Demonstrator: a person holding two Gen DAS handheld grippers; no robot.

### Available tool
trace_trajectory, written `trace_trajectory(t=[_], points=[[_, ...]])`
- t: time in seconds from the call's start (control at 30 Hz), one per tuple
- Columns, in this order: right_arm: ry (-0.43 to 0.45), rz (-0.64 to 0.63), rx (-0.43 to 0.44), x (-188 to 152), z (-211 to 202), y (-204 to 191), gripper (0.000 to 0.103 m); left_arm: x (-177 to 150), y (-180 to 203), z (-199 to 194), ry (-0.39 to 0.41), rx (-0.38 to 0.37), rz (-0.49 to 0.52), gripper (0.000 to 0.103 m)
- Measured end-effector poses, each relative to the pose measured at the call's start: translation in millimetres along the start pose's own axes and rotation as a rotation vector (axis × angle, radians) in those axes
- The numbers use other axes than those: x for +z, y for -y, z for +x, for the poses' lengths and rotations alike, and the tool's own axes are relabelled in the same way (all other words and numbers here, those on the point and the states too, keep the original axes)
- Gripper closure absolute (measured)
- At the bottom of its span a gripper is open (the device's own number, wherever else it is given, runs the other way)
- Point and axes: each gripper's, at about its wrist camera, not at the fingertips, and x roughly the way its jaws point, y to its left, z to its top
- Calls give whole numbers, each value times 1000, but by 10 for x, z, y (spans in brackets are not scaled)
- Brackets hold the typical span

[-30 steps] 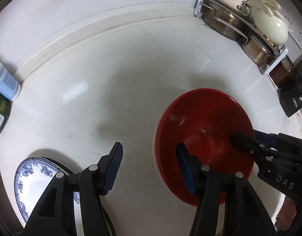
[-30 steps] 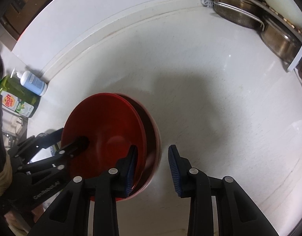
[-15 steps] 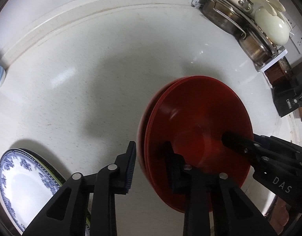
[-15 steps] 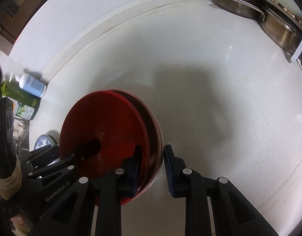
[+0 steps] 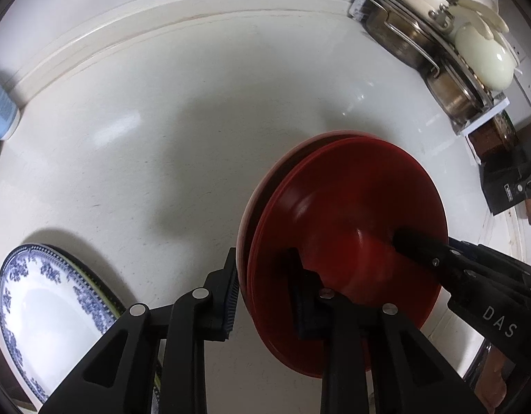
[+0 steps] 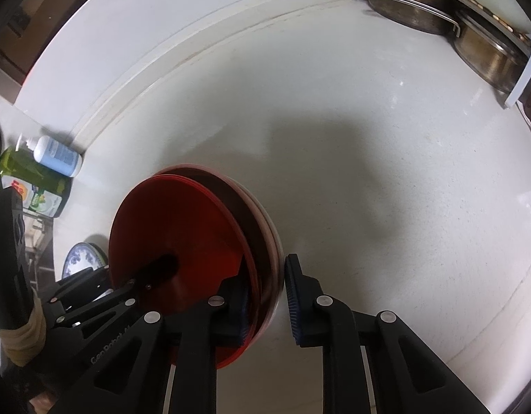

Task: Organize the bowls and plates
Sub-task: 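Lift the nested bowls and carry them over the blue-and-white plate stack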

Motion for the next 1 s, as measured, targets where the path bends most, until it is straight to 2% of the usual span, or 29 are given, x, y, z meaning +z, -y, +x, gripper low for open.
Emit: trace_trajectory(t=[0.37,0.73,1.0], points=[[0,-69,59,-9,-191,-353,83,-160,-267,-432,56,22,-71,77],[-28,-215,136,-96,-225,-1030,83,-483,-826,-857,124,66,-219,77],[-87,-335,182,-169,-160,-1541,83,-783,-1220,-1070,136,107,-326,77]])
